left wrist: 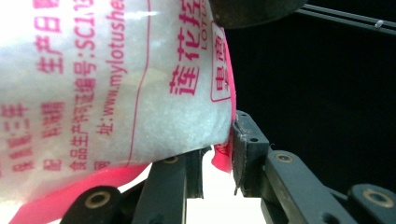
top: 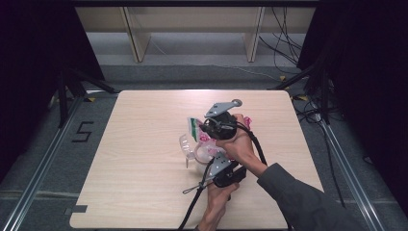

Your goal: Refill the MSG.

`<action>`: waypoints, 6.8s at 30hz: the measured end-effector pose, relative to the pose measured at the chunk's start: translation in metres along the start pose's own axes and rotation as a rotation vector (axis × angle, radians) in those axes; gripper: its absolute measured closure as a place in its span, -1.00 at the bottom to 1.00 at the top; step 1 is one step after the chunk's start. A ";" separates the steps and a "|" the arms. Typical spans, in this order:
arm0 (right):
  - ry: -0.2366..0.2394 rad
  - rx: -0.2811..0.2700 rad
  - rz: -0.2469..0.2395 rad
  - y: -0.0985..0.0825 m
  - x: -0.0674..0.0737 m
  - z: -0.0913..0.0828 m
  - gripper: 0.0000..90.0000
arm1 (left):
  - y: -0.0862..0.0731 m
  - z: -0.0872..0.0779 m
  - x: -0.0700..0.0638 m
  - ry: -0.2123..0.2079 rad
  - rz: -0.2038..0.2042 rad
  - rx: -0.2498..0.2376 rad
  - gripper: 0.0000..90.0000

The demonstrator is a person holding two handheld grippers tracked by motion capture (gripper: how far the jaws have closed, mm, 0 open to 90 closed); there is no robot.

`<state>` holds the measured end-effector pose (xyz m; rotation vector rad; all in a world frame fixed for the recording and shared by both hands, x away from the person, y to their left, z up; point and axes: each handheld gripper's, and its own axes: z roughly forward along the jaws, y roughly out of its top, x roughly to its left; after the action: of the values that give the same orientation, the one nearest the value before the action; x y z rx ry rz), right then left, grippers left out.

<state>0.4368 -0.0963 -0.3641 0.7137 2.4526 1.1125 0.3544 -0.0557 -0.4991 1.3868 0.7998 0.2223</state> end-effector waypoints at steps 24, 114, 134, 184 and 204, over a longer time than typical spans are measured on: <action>-0.006 0.007 0.022 0.002 0.000 -0.001 1.00 | 0.002 0.000 -0.001 -0.009 -0.001 -0.003 0.68; 0.023 -0.020 0.046 -0.007 -0.004 -0.012 1.00 | -0.010 -0.003 0.005 -0.004 0.057 0.072 0.70; 0.054 -0.117 0.112 -0.024 -0.015 -0.030 1.00 | -0.020 -0.008 0.013 0.012 0.053 0.136 0.62; 0.112 -0.349 0.287 -0.091 -0.030 -0.069 1.00 | -0.010 -0.064 0.010 0.128 0.029 0.272 -0.37; 0.147 -0.448 0.317 -0.126 -0.046 -0.074 1.00 | -0.001 -0.093 0.009 0.110 0.071 0.245 -0.33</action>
<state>0.3993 -0.2374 -0.4097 0.9153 2.1223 1.8160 0.3026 0.0225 -0.5008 1.6467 0.8918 0.2635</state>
